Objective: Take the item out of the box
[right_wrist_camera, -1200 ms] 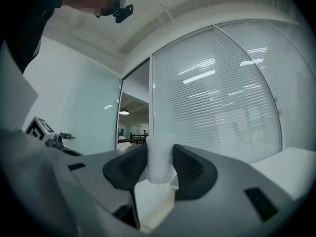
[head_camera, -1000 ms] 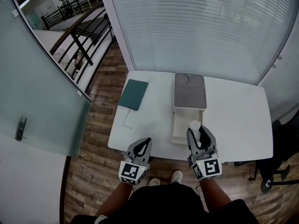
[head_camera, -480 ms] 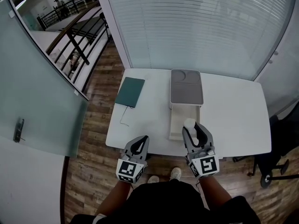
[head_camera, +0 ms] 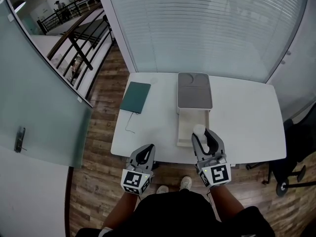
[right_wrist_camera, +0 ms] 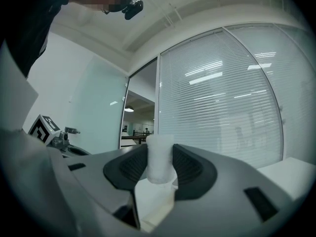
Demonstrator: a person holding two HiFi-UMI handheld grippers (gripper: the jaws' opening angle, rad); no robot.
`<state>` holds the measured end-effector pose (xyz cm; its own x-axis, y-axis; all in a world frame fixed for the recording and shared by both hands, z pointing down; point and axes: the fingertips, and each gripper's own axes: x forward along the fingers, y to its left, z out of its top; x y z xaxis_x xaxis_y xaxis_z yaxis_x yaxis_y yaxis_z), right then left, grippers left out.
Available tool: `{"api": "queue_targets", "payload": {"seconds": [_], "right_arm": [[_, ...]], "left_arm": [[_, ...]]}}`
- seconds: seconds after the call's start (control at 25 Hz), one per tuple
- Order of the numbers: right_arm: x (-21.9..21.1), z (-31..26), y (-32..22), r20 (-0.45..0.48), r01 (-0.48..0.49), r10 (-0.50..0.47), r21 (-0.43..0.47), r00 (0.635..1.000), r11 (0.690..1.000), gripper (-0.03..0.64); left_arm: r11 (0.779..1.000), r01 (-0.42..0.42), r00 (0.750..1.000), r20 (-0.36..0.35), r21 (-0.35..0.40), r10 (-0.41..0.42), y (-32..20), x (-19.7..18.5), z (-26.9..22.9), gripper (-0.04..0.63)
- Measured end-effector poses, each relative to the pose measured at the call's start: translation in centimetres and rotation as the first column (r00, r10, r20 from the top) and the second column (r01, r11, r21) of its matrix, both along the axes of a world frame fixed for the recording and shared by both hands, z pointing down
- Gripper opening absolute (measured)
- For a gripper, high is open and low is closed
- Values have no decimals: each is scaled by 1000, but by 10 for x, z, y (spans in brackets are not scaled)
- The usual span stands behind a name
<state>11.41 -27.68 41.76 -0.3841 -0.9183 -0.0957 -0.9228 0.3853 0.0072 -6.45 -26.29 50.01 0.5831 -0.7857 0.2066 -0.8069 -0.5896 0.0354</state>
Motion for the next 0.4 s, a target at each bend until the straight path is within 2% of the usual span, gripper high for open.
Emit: {"api": "queue_targets", "payload": {"seconds": [0.4], "right_arm": [[2,0,1,-16,-8,8,7,1000,1000,166]], "left_arm": [[1000,2,1000,-13,19,-2,-2,0,-6,11]]}}
